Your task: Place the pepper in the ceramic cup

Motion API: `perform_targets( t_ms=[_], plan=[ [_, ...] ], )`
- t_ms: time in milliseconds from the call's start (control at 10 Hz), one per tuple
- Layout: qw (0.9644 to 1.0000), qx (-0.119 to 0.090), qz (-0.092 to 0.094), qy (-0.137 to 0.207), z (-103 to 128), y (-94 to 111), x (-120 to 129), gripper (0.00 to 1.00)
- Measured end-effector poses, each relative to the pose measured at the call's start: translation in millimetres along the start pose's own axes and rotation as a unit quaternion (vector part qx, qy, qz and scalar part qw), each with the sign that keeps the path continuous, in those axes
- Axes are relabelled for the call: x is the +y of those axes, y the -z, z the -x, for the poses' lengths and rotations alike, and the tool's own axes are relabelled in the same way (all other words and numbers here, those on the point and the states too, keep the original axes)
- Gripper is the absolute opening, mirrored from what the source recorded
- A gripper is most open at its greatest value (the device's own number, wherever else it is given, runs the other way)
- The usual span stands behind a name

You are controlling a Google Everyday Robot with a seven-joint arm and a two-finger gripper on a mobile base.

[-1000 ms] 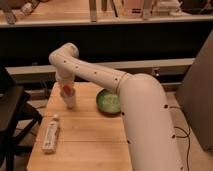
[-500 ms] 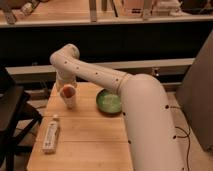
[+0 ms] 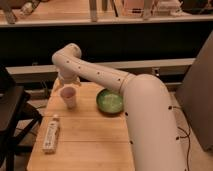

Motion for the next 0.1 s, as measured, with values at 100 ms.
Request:
perform_targets(
  t_ms=[100],
  plan=[
    [1.0000,0.000,-0.001,-0.001,1.1,0.7,2.5,0.80]
  ],
)
